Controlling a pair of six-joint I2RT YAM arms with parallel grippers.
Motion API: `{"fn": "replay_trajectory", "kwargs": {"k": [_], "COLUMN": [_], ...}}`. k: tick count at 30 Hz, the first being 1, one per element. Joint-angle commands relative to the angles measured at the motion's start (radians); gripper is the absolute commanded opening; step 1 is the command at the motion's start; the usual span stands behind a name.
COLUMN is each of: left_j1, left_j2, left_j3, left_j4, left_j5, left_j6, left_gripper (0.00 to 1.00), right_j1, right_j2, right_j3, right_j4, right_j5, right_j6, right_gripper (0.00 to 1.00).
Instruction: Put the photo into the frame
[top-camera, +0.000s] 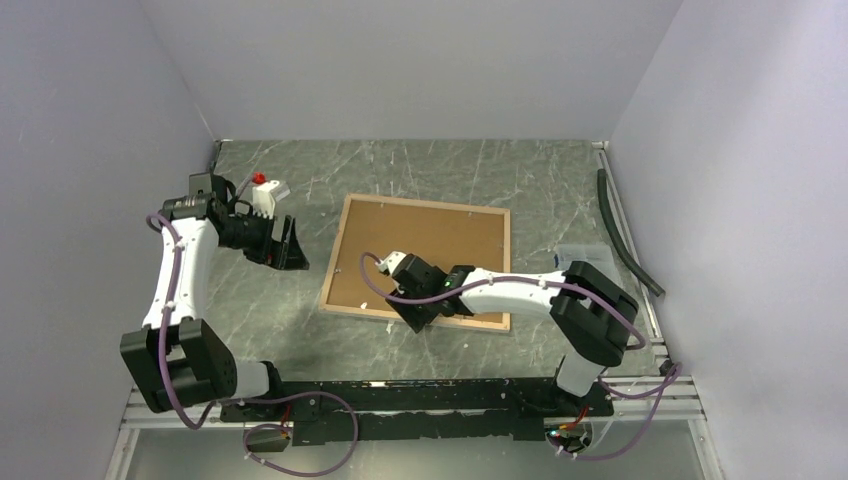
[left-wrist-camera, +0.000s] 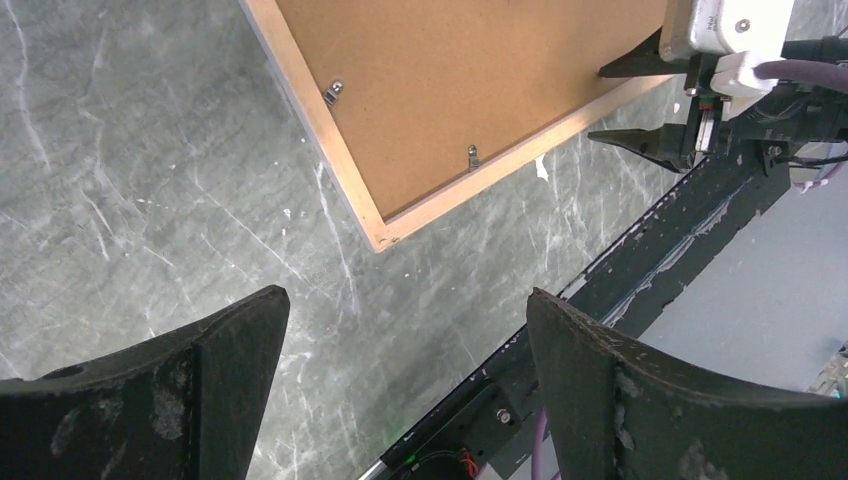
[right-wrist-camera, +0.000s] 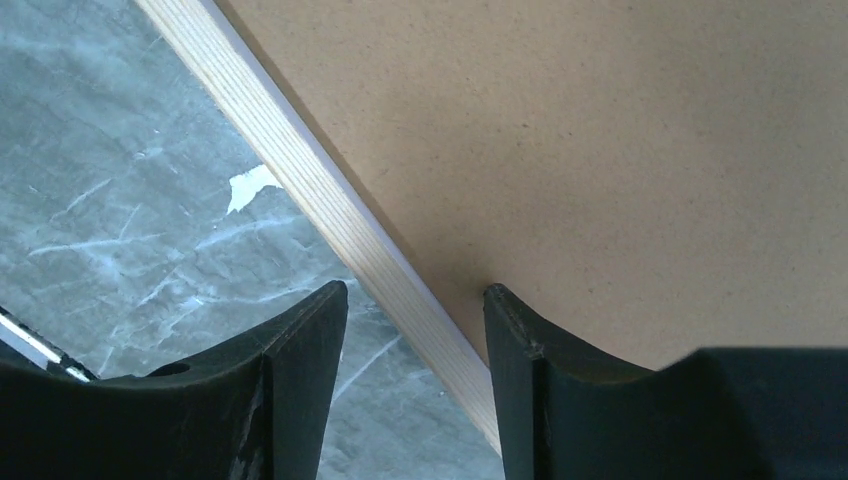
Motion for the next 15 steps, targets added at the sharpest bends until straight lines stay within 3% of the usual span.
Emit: {"fn": "replay_trajectory", "kwargs": {"k": [1, 11, 15], "left_j1": [0.003, 0.002, -0.001], "left_j2": [-0.077, -0.252, -0.393], "left_j3": [-0.044, -0.211, -0.315], "left_j4": [0.020, 0.074, 0.122], "left_j5": [0.025, 0.001, 0.022], "left_j6": [0.052, 0.252, 0.405], "left_gripper": [0.94, 0.94, 0.94], "right_j1": [0.032, 0.087, 0.088], "right_j2": [0.024, 0.036, 0.026], "right_j3": [0.040, 0.079, 0.126], "right_j4": [0.047, 0.045, 0.021], "right_j5": [0.074, 0.130, 0.104], "right_j6": [-0.023, -0.047, -0.059], "right_gripper": [0.54, 0.30, 0.12]}}
